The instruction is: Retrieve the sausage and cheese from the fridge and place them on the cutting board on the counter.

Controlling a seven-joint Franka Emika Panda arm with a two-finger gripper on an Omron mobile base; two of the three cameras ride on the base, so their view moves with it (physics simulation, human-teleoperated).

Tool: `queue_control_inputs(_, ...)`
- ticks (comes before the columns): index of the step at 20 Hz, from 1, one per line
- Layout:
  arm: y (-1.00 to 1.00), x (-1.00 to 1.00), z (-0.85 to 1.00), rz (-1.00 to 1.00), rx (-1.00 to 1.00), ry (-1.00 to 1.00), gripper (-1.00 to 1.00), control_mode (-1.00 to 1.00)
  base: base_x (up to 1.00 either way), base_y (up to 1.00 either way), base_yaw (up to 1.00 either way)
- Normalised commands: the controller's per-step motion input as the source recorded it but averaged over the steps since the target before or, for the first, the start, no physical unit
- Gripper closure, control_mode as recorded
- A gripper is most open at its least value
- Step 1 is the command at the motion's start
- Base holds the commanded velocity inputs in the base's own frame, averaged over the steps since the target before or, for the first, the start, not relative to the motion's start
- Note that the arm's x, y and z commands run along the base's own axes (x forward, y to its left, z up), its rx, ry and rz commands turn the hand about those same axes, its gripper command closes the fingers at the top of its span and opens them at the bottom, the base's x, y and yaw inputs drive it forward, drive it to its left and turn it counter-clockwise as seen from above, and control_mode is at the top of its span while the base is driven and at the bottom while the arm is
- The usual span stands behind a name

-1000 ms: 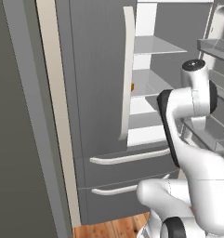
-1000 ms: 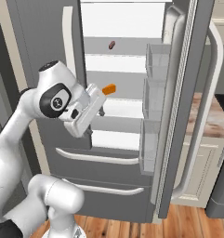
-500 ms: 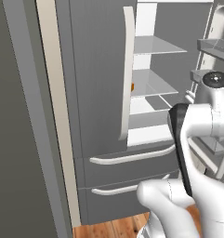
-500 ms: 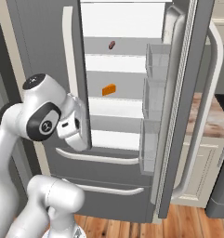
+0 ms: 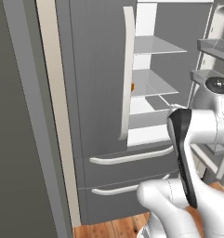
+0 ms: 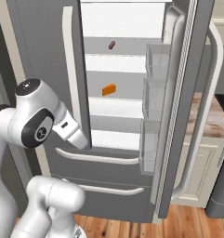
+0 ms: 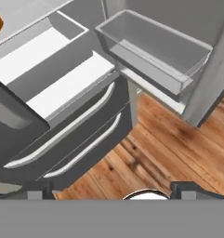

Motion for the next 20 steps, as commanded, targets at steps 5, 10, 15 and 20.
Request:
queue_control_inputs(5,0.32,-0.02,0.0,0.38,-0.06,0.16,-1.0,-1.0,0.0,0.0,0.0)
queue_control_inputs(10,0.11,-0.14,0.0,0.16,-0.03,0.05,-1.0,-1.0,0.0,0.0,0.0)
queue_control_inputs(15,0.0,0.0,0.0,0.0,0.0,0.0,-1.0,-1.0,0.0,0.0,0.0)
queue_control_inputs(20,0.0,0.0,0.0,0.0,0.0,0.0,-1.0,-1.0,0.0,0.0,0.0)
